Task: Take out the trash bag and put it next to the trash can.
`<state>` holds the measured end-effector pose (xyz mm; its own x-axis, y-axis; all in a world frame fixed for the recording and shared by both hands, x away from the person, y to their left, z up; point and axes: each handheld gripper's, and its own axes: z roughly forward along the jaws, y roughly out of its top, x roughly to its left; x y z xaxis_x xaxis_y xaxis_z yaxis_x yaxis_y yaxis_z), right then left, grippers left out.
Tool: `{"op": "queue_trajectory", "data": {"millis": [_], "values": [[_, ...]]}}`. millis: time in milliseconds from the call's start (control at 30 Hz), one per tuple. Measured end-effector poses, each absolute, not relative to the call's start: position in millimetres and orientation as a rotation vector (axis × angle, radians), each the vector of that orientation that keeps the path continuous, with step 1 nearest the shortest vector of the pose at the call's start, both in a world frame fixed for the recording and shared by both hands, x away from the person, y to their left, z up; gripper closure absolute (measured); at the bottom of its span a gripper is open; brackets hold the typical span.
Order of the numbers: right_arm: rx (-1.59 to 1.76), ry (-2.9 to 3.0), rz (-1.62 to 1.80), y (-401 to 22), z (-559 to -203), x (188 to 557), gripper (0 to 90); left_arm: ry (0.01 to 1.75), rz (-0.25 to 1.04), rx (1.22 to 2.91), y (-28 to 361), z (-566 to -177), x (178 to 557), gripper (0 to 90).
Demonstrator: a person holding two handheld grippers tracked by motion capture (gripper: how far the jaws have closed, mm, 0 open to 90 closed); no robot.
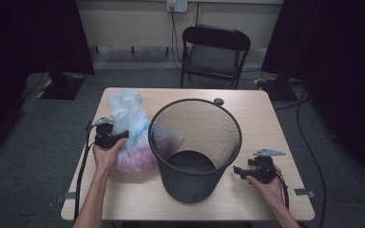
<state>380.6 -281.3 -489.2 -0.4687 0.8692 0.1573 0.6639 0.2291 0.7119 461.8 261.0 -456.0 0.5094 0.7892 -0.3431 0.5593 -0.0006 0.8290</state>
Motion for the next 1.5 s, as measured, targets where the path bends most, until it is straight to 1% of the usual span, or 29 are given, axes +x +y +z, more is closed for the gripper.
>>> {"op": "queue_trajectory", "data": {"millis": [133,233,300,400,600,633,900,1033,1200,1267,1367,1500], "values": [[1.433,2.225,1.053,-278.6,-491.5,380.9,20.5,1.159,0.274,1.67,267.4,-444.0,464.0,85.7],[1.409,2.21,1.03,-275.7,-493.1,380.2,19.8,1.156,0.261,1.634,271.9,-437.7,461.7,79.1],[1.399,2.206,1.023,-274.5,-493.8,379.6,19.7,1.16,0.263,1.643,274.1,-435.2,459.5,74.9],[1.377,2.195,1.005,-273.8,-495.0,379.5,19.8,1.179,0.274,1.62,278.6,-430.5,456.3,58.5],[1.322,2.174,0.961,-268.8,-498.4,377.2,19.4,1.183,0.277,1.578,288.5,-419.3,448.1,31.7],[1.314,2.169,0.963,-268.8,-499.0,377.4,19.2,1.18,0.285,1.583,290.0,-417.2,446.4,28.7],[1.317,2.166,0.963,-268.6,-499.2,377.5,19.2,1.109,0.335,1.583,294.8,-391.8,429.7,21.4],[1.317,2.166,0.963,-268.6,-499.2,377.5,19.2,1.098,0.355,1.593,295.5,-383.5,423.8,20.1],[1.317,2.166,0.963,-268.6,-499.2,377.5,19.2,1.095,0.36,1.6,299.3,-379.8,412.8,17.5],[1.318,2.166,0.963,-268.5,-499.2,377.5,19.2,1.084,0.381,1.596,300.0,-380.9,405.4,16.5],[1.317,2.166,0.962,-268.5,-499.2,377.5,19.2,1.095,0.419,1.635,300.4,-383.2,398.9,16.3],[1.318,2.166,0.962,-268.5,-499.2,377.4,19.2,1.083,0.406,1.617,305.6,-382.1,391.8,15.7]]}}
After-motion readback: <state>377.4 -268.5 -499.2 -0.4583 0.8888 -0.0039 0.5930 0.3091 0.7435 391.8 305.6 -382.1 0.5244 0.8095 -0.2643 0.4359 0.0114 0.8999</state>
